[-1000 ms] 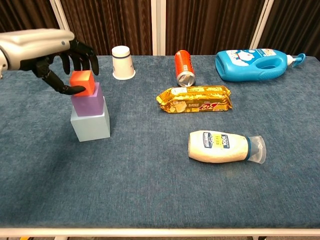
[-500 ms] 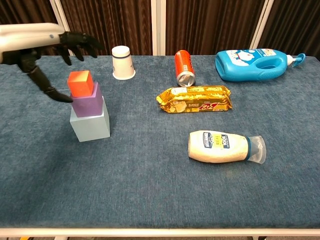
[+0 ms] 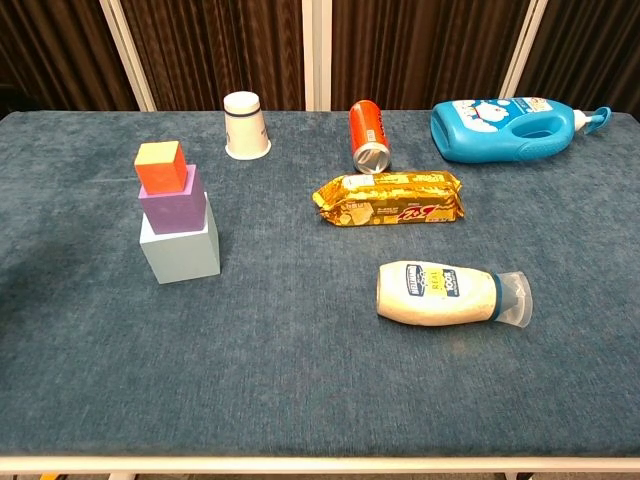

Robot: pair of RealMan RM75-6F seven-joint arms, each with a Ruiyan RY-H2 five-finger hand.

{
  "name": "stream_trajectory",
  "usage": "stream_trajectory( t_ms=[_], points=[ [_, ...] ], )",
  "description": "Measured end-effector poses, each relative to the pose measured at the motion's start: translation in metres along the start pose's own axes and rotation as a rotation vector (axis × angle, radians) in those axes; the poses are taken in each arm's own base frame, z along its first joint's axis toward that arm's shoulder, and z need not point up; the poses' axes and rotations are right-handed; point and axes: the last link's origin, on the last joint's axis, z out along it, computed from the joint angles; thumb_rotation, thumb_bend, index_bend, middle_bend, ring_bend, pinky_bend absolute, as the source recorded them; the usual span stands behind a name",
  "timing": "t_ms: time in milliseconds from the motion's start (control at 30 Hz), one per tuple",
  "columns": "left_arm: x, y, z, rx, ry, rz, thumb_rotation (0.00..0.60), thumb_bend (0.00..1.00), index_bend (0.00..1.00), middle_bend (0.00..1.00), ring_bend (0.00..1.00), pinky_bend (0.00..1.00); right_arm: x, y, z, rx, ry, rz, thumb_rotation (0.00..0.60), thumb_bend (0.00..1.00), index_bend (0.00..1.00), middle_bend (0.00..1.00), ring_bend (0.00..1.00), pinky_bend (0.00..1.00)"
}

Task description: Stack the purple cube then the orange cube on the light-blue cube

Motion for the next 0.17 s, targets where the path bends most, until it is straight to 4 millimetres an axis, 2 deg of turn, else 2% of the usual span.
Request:
stream_trajectory(
  t_ms=[167],
  points=[
    [-0.011,-0.027,-0.022,0.064,0.021,0.097,0.6,0.05,0.17,0.2,0.15,0.21,-0.002,-0.002,0.0,0.003,-0.005,-0.011,0.6,0.23,0.04,0.09,0.0,0.0]
  ],
)
